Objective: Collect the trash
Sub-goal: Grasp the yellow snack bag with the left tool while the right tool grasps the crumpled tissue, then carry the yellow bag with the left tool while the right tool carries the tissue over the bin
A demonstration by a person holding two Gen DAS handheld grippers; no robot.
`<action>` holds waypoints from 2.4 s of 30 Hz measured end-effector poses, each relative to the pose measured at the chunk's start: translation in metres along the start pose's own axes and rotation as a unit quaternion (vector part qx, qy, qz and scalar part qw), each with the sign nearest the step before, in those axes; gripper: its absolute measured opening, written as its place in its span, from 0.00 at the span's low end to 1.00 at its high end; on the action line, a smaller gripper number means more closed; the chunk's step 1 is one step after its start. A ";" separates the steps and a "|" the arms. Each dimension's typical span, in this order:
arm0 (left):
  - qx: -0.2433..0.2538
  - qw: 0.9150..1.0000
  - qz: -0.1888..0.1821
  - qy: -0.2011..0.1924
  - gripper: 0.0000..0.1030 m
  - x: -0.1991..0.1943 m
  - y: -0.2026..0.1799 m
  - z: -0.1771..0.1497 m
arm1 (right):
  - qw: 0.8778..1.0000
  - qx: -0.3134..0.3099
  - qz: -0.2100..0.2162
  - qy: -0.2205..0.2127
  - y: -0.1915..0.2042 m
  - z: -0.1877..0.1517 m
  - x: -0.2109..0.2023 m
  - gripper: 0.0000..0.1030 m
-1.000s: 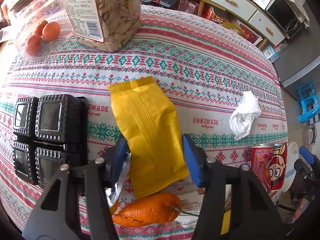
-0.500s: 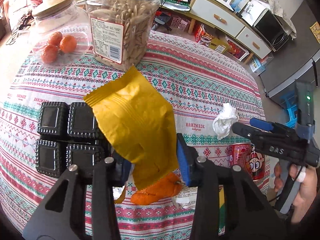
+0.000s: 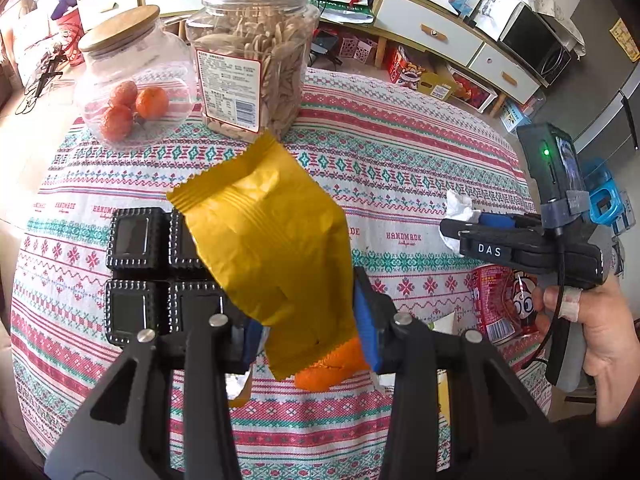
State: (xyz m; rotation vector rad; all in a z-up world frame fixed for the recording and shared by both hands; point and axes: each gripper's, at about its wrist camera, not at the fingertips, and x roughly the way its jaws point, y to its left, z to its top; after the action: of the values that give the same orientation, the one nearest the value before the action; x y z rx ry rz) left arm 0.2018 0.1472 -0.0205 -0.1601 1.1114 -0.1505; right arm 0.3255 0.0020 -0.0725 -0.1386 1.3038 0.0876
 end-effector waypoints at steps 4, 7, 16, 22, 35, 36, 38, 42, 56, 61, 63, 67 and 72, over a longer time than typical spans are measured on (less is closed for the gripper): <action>0.006 1.000 -0.007 -0.003 0.41 -0.004 -0.006 -0.004 | 0.999 0.012 0.027 -0.024 -0.010 -0.008 -0.014 0.27; 0.017 1.000 -0.009 -0.008 0.41 -0.010 -0.011 -0.007 | 0.998 0.017 0.035 -0.043 -0.022 -0.013 -0.033 0.27; 0.034 0.999 -0.029 -0.012 0.41 -0.021 -0.026 -0.019 | 0.995 0.028 0.050 -0.077 -0.054 -0.044 -0.085 0.27; 0.064 0.997 -0.047 -0.019 0.41 -0.032 -0.050 -0.031 | 0.994 0.035 0.052 -0.093 -0.081 -0.079 -0.110 0.27; 0.131 0.988 -0.075 -0.013 0.41 -0.031 -0.118 -0.053 | 0.989 0.073 0.040 -0.119 -0.156 -0.161 -0.146 0.27; 0.135 0.988 -0.078 -0.011 0.41 -0.029 -0.123 -0.054 | 0.989 0.077 0.039 -0.121 -0.162 -0.168 -0.148 0.27; 0.140 0.987 -0.082 -0.006 0.41 -0.027 -0.133 -0.057 | 0.988 0.085 0.035 -0.125 -0.175 -0.180 -0.150 0.27; 0.156 0.984 -0.081 -0.003 0.41 -0.023 -0.152 -0.062 | 0.986 0.102 0.028 -0.130 -0.199 -0.204 -0.149 0.27; 0.203 0.974 -0.095 0.015 0.41 -0.006 -0.245 -0.081 | 0.976 0.176 0.037 -0.125 -0.280 -0.272 -0.138 0.27; 0.231 0.967 -0.108 0.025 0.41 0.003 -0.292 -0.088 | 0.969 0.213 0.046 -0.120 -0.313 -0.296 -0.138 0.27; 0.241 0.963 -0.115 0.030 0.41 0.008 -0.312 -0.091 | 0.964 0.233 0.058 -0.115 -0.325 -0.306 -0.137 0.28; 0.260 0.956 -0.129 0.037 0.41 0.017 -0.350 -0.097 | 0.961 0.248 0.057 -0.109 -0.342 -0.321 -0.137 0.28; 0.277 0.951 -0.134 0.041 0.41 0.031 -0.390 -0.102 | 0.959 0.257 0.031 -0.113 -0.357 -0.338 -0.144 0.28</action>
State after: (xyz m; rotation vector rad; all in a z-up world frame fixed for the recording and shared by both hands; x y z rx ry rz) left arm 0.1083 -0.2456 -0.0128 0.2018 1.0864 -0.7102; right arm 0.0159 -0.4006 -0.0021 0.3483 1.0658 -0.1789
